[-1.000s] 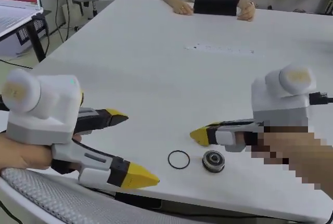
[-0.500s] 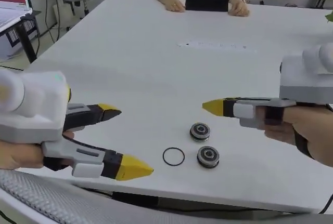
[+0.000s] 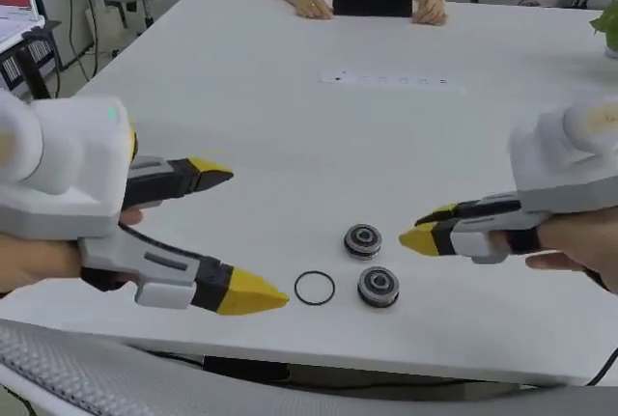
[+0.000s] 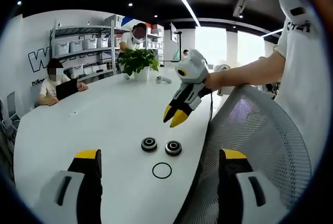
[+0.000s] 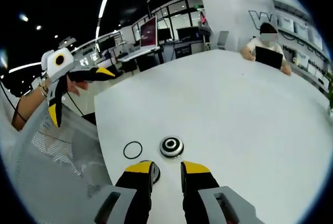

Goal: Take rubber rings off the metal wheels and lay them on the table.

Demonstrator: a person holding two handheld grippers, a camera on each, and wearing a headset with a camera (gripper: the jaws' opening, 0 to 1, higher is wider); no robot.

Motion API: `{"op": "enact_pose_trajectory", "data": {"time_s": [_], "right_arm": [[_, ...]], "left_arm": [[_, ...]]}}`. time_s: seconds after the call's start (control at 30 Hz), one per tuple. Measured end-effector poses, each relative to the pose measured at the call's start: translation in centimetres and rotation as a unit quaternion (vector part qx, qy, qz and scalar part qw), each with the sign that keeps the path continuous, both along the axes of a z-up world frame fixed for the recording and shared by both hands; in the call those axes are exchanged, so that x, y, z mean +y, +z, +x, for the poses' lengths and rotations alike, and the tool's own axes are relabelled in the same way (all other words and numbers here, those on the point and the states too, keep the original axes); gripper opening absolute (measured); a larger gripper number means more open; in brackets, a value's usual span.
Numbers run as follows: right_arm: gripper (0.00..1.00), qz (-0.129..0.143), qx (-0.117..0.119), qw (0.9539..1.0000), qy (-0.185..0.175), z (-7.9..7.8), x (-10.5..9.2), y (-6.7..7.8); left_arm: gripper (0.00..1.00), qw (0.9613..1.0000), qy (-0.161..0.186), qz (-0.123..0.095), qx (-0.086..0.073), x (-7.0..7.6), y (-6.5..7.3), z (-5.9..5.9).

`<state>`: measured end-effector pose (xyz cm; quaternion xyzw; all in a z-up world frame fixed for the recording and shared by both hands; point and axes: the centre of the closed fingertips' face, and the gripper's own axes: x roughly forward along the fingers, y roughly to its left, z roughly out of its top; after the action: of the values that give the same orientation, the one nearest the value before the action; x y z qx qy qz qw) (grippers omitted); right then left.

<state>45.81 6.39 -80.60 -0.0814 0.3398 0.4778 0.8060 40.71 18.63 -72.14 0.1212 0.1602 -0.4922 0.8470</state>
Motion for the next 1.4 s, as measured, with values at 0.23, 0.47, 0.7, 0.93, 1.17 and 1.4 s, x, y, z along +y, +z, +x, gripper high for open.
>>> {"op": "enact_pose_trajectory", "data": {"time_s": [0.23, 0.47, 0.7, 0.93, 1.17, 1.4], "right_arm": [[0.19, -0.017, 0.014, 0.9995, 0.023, -1.0, -0.2, -1.3], [0.20, -0.051, 0.036, 0.9961, 0.063, -2.5, -0.6, -3.3], [0.20, -0.049, 0.034, 0.9942, 0.090, -3.1, -0.2, -3.6], [0.20, -0.059, 0.028, 0.9895, 0.128, -4.1, 0.5, -4.2], [0.20, -0.059, 0.015, 0.9910, 0.119, -3.5, 0.4, -3.9], [0.19, -0.058, 0.010, 0.9912, 0.119, -3.4, 0.6, -4.0]], "left_arm": [[0.89, 0.9984, -0.035, -0.003, -0.044, -2.5, 3.5, 0.8], [0.78, 0.9943, -0.067, 0.034, -0.075, -4.8, 3.7, 2.0], [0.69, 0.9912, -0.103, 0.042, -0.072, -7.9, 1.9, 2.1], [0.66, 0.9938, -0.101, 0.021, -0.041, -9.9, -0.4, 3.3], [0.61, 0.9919, -0.111, 0.053, -0.028, -10.9, -3.5, 3.6], [0.51, 0.9912, -0.115, 0.064, -0.013, -11.5, -6.6, 3.0]]}}
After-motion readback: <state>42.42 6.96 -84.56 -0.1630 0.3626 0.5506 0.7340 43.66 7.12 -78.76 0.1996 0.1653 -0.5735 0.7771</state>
